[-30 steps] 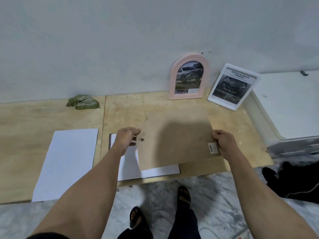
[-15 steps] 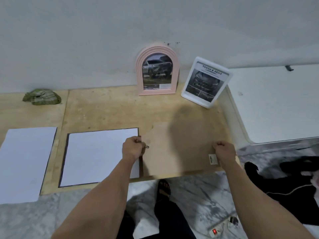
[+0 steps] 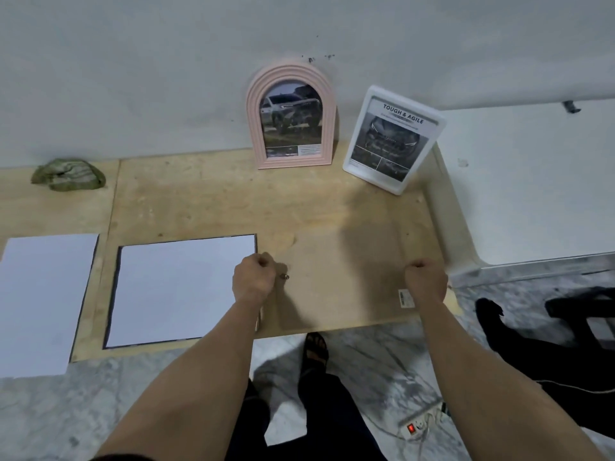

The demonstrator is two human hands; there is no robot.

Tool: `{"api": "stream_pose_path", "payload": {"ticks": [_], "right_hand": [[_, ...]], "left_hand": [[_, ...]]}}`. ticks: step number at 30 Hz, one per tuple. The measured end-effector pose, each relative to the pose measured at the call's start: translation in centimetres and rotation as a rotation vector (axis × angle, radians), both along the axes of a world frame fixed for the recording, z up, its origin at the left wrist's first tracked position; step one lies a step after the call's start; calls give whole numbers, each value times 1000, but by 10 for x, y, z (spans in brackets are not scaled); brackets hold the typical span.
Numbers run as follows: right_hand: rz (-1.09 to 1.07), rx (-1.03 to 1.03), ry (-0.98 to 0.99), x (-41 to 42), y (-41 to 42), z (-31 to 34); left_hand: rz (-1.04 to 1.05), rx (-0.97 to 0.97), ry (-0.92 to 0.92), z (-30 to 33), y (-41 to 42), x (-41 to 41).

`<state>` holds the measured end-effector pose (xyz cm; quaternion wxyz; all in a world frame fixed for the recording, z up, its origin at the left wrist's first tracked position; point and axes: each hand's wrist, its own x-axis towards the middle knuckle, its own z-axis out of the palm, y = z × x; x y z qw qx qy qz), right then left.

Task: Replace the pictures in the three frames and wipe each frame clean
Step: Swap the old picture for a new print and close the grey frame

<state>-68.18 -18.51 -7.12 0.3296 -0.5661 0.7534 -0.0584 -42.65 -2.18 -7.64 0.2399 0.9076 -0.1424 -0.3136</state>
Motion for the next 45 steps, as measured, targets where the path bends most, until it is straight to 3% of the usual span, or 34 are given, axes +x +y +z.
{"api": "stream_pose_path", "payload": {"ticks": [6,11,15,23,37,45], "right_hand": [[272,24,4,76,15,17],[555,71,-143,165,73,15],[742,230,-132,210,125,11],[687,172,1,240,181,-9],[593,89,131,257,194,-14],[626,124,111,253,193,-13]], "left_hand": [[62,13,-30,20,20,32],[160,73,-48,34,74,94],[188,154,-50,34,131,146],[9,200,26,11,186,207],[343,-127,124,8,193,231],[223,-75,143,4,198,225]]}}
